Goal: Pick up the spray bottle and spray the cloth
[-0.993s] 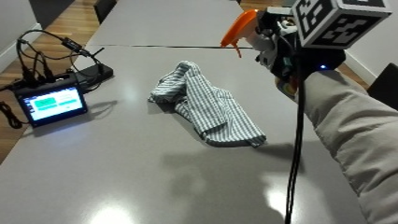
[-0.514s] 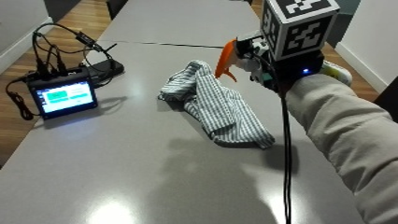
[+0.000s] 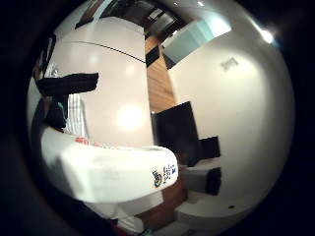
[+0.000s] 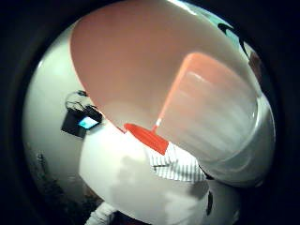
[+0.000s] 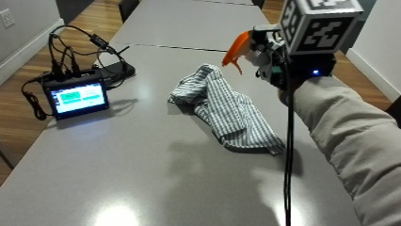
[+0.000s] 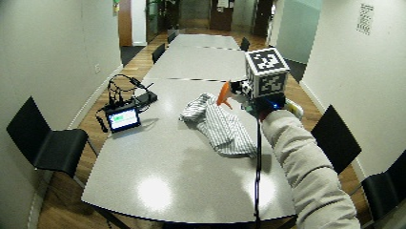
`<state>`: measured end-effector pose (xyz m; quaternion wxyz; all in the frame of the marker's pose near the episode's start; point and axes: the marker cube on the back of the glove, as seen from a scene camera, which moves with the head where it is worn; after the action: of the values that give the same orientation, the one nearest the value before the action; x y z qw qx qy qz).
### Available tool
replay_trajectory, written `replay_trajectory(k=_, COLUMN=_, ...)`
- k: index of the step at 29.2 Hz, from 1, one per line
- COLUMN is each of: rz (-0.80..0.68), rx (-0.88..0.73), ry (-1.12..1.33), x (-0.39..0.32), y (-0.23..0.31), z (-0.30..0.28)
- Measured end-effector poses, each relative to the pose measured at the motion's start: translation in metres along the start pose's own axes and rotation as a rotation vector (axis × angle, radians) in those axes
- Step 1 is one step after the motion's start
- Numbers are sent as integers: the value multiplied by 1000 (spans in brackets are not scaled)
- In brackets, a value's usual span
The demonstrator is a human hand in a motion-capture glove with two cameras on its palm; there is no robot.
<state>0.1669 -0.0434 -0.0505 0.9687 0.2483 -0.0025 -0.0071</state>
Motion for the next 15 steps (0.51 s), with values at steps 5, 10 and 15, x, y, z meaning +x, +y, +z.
replay_trajectory(k=5, rz=136, rx=59, ry=-619, x=-1, y=1, z=-25)
replay_trajectory(k=10, rz=127, rx=84, ry=-989, x=-46, y=0, z=-49)
replay_trajectory(k=15, rz=65, rx=35, ry=-1215, x=-130, y=2, z=-62)
